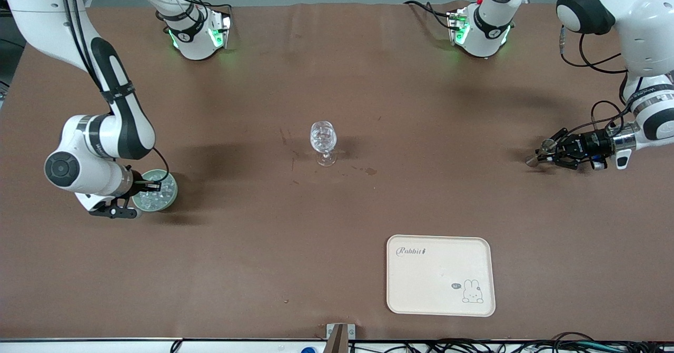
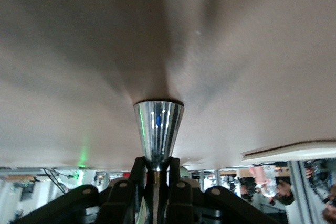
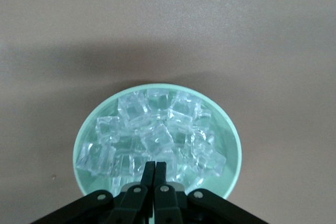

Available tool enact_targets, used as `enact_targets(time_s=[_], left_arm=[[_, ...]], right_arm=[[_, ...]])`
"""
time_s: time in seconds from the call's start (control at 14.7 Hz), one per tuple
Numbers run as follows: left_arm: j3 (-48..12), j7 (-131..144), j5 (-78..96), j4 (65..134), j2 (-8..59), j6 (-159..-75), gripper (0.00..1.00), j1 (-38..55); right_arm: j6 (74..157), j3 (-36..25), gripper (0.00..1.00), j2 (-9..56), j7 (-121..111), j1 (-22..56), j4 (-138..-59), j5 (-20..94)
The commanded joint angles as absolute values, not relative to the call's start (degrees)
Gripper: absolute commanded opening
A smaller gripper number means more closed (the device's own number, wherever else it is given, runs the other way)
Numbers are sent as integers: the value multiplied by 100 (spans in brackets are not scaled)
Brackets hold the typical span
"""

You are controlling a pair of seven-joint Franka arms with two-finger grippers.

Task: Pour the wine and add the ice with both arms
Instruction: 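Bring the left gripper's jigger over the glass while the right gripper lifts ice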

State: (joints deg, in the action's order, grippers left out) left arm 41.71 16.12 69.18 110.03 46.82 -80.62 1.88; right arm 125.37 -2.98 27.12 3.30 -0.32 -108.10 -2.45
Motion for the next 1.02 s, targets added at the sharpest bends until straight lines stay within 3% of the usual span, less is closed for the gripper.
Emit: enact_targets(time_s=[0.0,0.14,0.34,0.61,0.96], left_arm=[[4201,1916,7040,11083,4404,-7885,1,211],[4210,1864,7031,11083,4220,-7613,1,211],[4192,1863,6926,11083,3868,-7217,1,237],[3965,2091,6865,11092,3280,-6952,1,308],[3034,2688,6337,11065,2217,-7005,1,272]], right_arm=[[12234,-281,15,2689,404,0,-10652,-167],[12269,-273,36,2698,369,9,-10714,-167],[12715,-264,52,2707,334,18,-11011,35],[13113,-272,55,2786,115,-26,-11206,35],[13280,-281,56,2891,-123,-70,-11224,35]])
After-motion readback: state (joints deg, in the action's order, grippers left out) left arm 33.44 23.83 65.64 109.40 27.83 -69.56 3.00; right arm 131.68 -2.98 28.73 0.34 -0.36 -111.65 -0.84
